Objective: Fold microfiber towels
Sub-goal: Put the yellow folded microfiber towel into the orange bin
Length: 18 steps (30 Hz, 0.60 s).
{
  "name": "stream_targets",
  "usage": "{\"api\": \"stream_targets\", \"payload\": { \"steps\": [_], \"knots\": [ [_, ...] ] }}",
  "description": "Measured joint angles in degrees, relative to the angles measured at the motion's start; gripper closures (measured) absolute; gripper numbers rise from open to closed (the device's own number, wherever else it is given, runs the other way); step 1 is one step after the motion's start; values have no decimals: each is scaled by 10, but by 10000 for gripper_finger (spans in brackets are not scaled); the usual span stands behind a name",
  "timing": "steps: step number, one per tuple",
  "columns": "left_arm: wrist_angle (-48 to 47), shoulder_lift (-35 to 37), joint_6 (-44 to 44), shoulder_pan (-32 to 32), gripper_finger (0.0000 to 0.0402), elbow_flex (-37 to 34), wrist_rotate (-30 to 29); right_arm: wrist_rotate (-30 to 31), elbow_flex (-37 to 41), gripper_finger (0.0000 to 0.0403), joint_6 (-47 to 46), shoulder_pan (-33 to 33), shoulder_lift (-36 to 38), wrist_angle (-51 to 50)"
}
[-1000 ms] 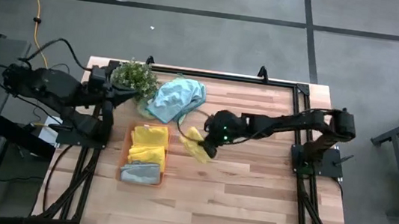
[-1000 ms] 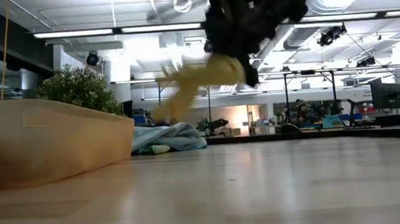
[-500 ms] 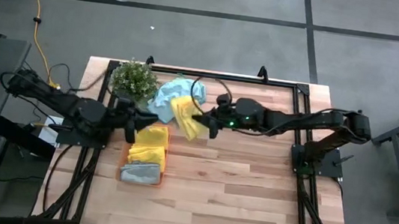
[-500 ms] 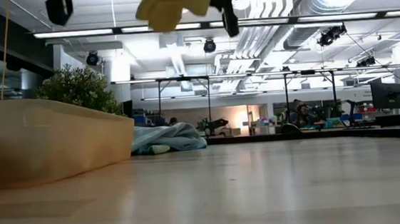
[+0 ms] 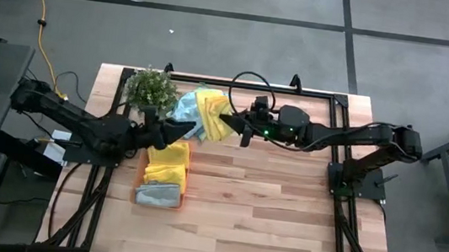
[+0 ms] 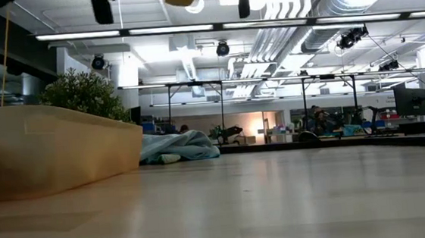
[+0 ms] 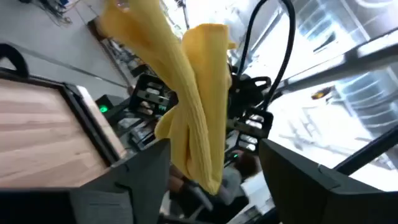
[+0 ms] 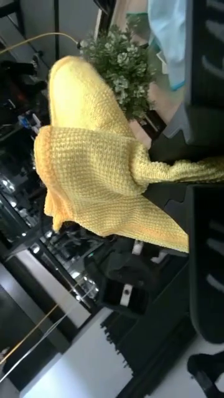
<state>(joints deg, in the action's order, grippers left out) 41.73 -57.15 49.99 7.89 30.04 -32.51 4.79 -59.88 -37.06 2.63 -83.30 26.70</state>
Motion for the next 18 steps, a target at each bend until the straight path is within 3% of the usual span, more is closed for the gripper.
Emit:
{"api": "stream_targets", "payload": {
  "steps": [7,13,18],
  "knots": [
    [35,-57,55,-34,147,0,4,2,0,403,-4,0,0,2],
    [114,-96,56,-43,148,0,4,2,0,403,-17,0,0,-35],
    [116,-126,54,-43,148,28,4,11,0,403,-40,0,0,-42]
  ]
}}
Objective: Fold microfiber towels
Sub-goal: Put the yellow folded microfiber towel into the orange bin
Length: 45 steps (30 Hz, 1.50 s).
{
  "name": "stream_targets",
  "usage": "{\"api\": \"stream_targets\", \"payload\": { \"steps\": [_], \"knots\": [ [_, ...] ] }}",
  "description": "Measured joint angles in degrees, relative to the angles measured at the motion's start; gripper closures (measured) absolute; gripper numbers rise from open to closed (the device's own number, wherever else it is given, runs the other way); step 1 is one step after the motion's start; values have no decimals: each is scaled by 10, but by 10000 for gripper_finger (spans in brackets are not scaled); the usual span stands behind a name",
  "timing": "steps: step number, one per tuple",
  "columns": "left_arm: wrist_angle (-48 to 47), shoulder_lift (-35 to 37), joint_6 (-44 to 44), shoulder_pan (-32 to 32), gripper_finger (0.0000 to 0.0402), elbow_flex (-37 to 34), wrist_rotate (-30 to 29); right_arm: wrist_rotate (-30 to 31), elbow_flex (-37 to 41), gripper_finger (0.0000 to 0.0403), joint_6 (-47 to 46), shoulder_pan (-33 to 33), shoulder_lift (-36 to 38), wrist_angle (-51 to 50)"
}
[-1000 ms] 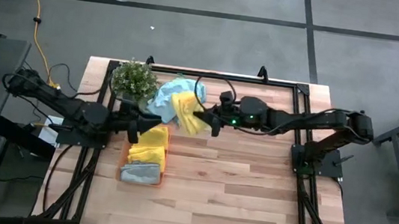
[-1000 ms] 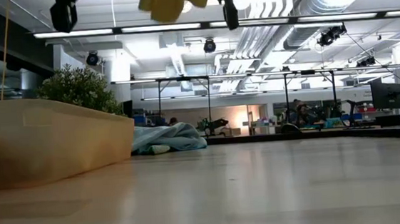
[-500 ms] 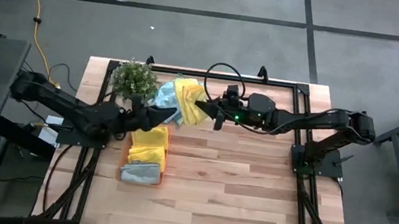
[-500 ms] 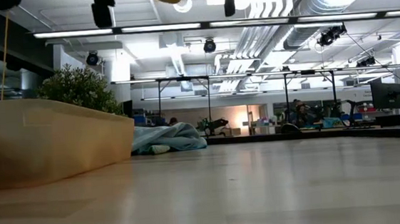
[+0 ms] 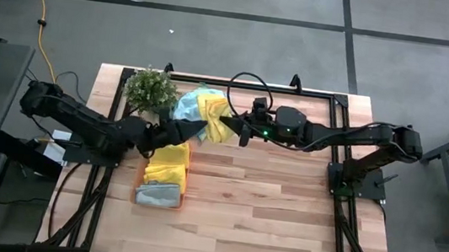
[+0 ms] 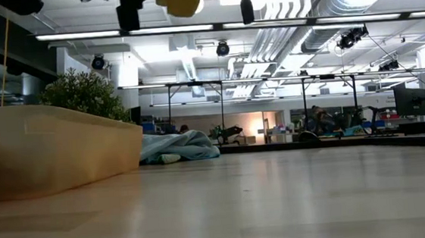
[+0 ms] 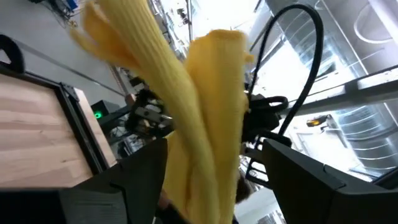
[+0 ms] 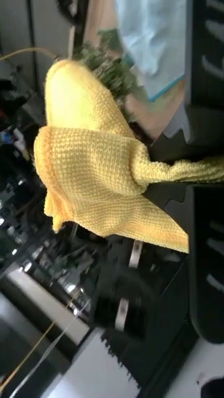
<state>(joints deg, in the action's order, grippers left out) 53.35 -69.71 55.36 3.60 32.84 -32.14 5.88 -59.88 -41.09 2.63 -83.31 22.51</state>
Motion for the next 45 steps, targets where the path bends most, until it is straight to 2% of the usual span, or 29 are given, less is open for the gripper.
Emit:
{"api": "stream_targets", "payload": {
  "steps": [9,13,18,22,27,30,39,45],
  "knots": [
    [-31,-67,-16,-11,148,71,2,17,0,403,-20,0,0,-44],
    [-52,-73,-15,-17,148,81,3,19,0,403,-24,-3,0,-47],
    [-59,-68,-42,-23,149,81,9,21,0,403,-24,-3,0,-52],
    [-96,-43,-70,-25,149,81,37,20,0,403,-16,-4,3,-44],
    [-186,-2,-71,-26,149,81,14,17,0,403,-15,-4,13,-36],
    [-205,7,-60,-31,149,81,4,18,0,403,-16,-4,14,-19],
    [-192,-1,20,-40,149,81,15,45,0,403,-24,-4,12,-40],
    [-170,0,15,-42,149,81,5,52,0,403,-34,-4,12,-43]
  ]
}}
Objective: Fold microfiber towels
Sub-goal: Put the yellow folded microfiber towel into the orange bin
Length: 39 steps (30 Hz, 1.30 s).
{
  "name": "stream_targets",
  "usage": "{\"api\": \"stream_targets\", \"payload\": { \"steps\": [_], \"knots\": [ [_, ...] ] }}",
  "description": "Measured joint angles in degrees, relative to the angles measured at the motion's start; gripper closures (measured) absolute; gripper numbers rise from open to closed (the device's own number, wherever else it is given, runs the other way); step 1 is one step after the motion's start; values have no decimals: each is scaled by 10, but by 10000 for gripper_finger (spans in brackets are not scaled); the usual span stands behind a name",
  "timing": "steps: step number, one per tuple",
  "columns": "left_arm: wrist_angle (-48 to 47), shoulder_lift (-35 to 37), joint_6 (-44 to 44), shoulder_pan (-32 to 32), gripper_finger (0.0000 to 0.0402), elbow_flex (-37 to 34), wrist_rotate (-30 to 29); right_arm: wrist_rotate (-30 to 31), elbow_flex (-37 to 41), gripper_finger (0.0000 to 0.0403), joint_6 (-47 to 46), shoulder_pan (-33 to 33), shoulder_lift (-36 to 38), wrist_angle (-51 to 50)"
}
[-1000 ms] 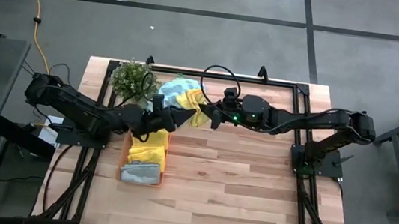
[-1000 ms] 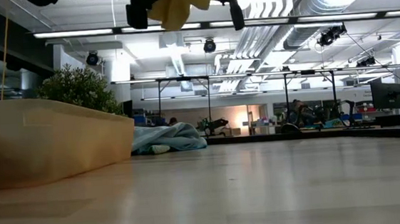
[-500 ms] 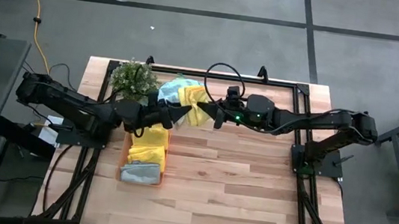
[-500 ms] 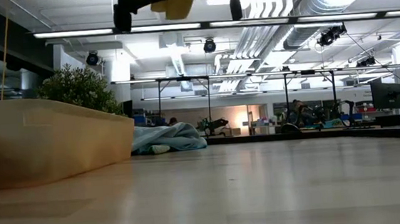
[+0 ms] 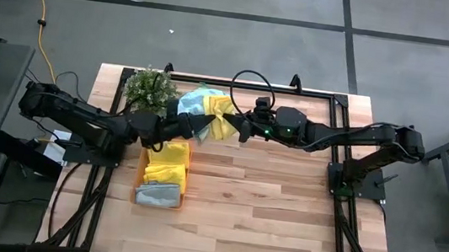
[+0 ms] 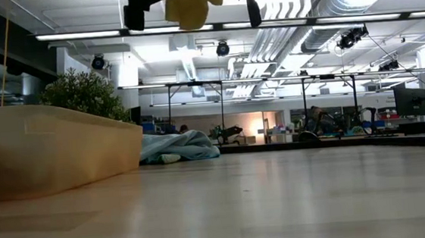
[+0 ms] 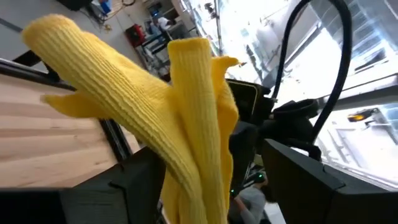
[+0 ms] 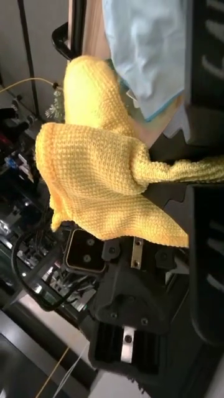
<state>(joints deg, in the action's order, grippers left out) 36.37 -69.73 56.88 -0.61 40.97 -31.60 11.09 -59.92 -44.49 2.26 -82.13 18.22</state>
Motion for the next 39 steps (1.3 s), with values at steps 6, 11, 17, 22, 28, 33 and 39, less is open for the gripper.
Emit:
{"api": "stream_targets", "payload": {
  "steps": [6,11,17,22,28,33,39],
  "knots": [
    [-34,-11,26,-11,149,0,14,-2,0,403,-5,0,0,12],
    [-16,-18,40,-14,149,0,14,-2,0,403,-5,0,0,-3],
    [5,-17,11,-14,149,16,26,3,0,403,-7,0,0,-12],
    [-56,-25,1,-15,149,43,29,2,0,403,-7,0,0,-8],
    [-103,-38,21,-17,149,58,38,-2,0,403,-7,0,0,-4],
    [-73,-36,0,-19,149,59,27,-2,0,403,-7,0,0,-7],
    [-81,-37,15,-30,162,58,39,-4,0,403,-6,0,0,-6]
  ]
}}
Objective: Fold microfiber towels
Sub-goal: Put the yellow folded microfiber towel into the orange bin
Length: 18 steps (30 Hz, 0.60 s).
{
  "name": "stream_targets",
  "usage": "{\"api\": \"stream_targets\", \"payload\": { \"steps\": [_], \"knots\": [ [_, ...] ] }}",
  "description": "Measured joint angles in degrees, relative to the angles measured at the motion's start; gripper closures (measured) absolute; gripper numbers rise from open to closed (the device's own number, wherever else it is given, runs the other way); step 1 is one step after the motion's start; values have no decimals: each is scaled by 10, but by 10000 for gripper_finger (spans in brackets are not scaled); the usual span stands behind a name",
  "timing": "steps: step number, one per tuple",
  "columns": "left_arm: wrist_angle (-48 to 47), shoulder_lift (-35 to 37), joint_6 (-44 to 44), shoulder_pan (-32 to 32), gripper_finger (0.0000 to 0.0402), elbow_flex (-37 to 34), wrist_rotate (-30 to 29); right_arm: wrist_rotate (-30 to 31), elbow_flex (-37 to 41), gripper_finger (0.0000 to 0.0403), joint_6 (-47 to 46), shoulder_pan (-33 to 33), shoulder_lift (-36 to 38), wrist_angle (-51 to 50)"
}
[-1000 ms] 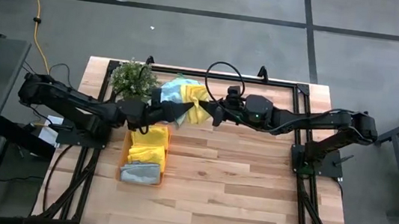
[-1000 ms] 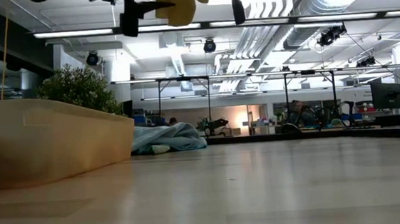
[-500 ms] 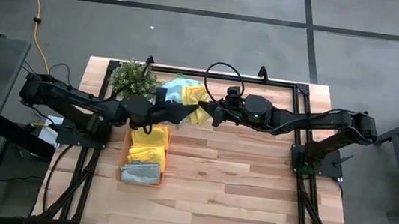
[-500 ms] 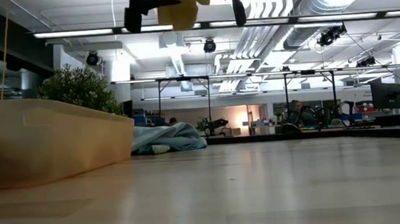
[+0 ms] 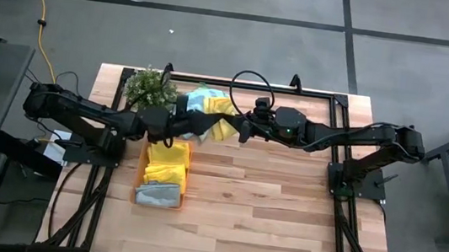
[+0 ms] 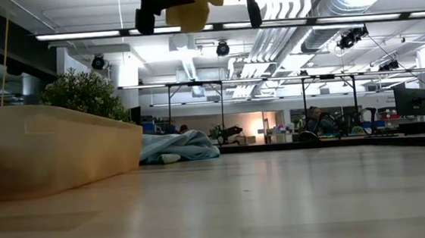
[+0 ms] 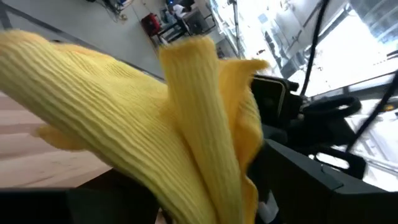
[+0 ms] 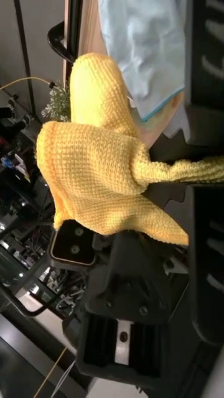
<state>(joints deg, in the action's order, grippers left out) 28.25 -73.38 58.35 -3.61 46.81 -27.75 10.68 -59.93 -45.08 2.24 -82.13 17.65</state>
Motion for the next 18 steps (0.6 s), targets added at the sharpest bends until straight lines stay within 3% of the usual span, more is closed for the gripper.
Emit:
{"api": "stream_targets", "payload": {
  "steps": [5,14,18],
  "knots": [
    [0,0,0,-7,223,0,7,-2,0,403,0,0,0,0],
    [-5,0,-16,-5,382,-1,18,-2,0,403,1,0,0,1],
    [-5,1,-18,-7,388,-1,19,1,0,396,15,0,0,4]
  ]
}}
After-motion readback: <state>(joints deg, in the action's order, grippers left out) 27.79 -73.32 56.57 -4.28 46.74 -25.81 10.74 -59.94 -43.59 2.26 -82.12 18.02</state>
